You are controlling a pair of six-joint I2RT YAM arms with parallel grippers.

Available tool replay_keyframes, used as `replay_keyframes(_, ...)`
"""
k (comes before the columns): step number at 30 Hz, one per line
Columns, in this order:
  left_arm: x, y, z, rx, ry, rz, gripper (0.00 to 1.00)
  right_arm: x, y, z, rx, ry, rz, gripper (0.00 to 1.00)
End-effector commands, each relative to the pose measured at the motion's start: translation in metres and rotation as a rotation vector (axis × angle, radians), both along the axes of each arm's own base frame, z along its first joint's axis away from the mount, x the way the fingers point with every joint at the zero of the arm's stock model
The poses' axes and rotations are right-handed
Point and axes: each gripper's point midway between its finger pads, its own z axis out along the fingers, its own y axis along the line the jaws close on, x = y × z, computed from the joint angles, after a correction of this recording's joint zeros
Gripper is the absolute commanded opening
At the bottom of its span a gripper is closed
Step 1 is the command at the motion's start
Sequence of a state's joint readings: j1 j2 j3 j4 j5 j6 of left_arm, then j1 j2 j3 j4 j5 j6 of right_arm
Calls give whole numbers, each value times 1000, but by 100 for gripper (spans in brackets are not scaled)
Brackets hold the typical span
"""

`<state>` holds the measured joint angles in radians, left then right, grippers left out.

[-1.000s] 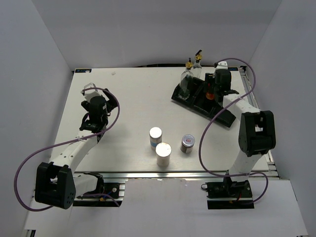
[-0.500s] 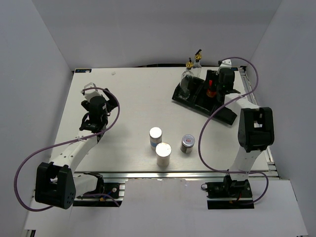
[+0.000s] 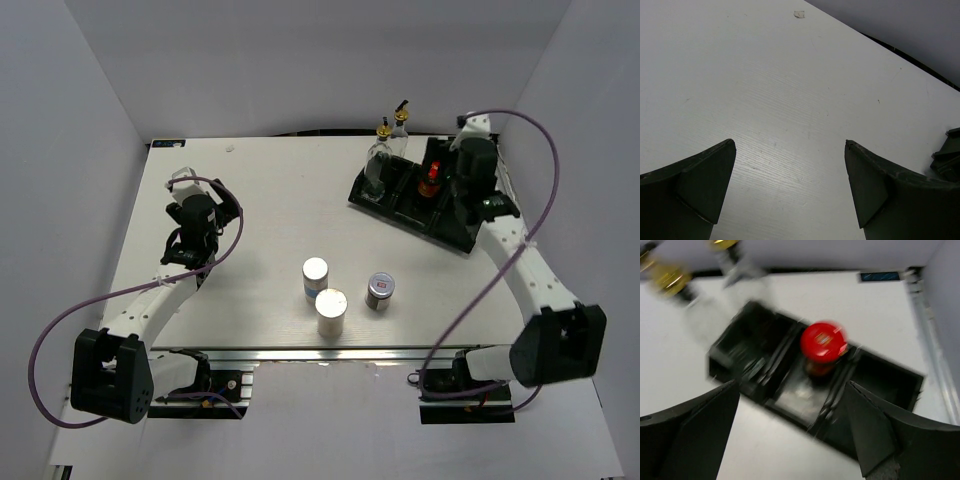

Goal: Organize the condiment bottles

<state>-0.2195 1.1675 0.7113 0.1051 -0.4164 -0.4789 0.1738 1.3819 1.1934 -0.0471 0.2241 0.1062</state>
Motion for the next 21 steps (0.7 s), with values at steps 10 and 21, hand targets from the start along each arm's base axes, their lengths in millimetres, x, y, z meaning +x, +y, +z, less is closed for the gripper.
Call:
replay_keyframes(10, 1, -7, 1, -11, 11, -43, 98, -164, 119, -126, -138, 499, 304, 90)
replay_keyframes(21, 1, -12, 3, -16, -6, -68, 98, -235, 133, -186, -191, 807, 455, 89)
